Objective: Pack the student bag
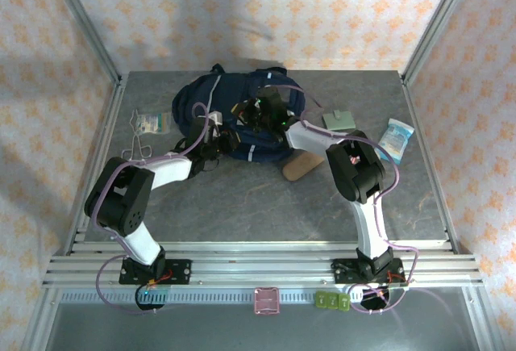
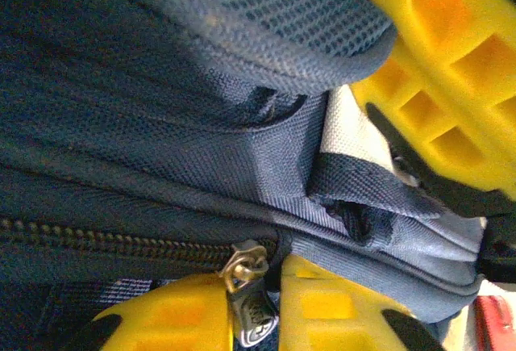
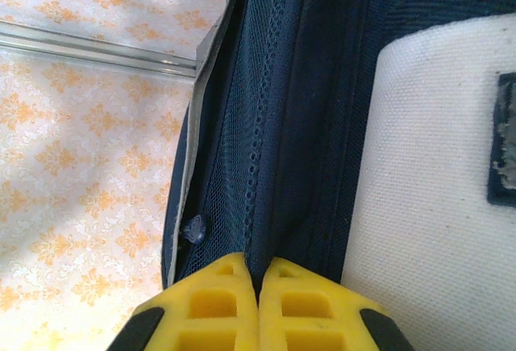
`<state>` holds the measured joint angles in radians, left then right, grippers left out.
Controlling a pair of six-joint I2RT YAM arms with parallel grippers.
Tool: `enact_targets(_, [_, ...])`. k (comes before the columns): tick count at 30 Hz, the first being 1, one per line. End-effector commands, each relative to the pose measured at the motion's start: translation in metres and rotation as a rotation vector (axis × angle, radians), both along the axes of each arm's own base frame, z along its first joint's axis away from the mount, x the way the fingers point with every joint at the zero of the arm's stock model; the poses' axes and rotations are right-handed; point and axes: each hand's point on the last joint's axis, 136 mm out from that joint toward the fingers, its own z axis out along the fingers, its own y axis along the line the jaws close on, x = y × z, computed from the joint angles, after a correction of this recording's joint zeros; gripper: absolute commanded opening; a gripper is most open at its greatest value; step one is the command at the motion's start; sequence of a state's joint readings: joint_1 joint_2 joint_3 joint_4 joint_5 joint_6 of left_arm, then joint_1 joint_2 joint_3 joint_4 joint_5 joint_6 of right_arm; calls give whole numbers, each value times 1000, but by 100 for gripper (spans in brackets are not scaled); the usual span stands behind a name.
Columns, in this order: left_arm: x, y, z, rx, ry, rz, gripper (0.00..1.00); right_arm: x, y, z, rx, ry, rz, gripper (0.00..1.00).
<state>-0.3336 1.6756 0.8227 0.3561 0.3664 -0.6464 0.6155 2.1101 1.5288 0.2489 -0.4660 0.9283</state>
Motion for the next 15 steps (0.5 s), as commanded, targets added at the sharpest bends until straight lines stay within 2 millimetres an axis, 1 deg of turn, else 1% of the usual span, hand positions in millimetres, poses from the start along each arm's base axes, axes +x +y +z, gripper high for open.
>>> enact_targets(1, [12,13,3,43,-23,69,2,-6,16,90,155,-194,56,0])
enact_targets(2, [12,14,3,43,-24,70,0,-6,16,89,152,-194,54,0])
enact_targets(9, [2,21,16,74,-46,75,0,-5,16,85,151,-187,55,0])
enact_targets(13, [2,21,6,111,6,61,0,-5,15,84,147,-184,53,0])
enact_targets(15, [1,26,3,159,12,57,0,-4,12,81,121,-184,45,0])
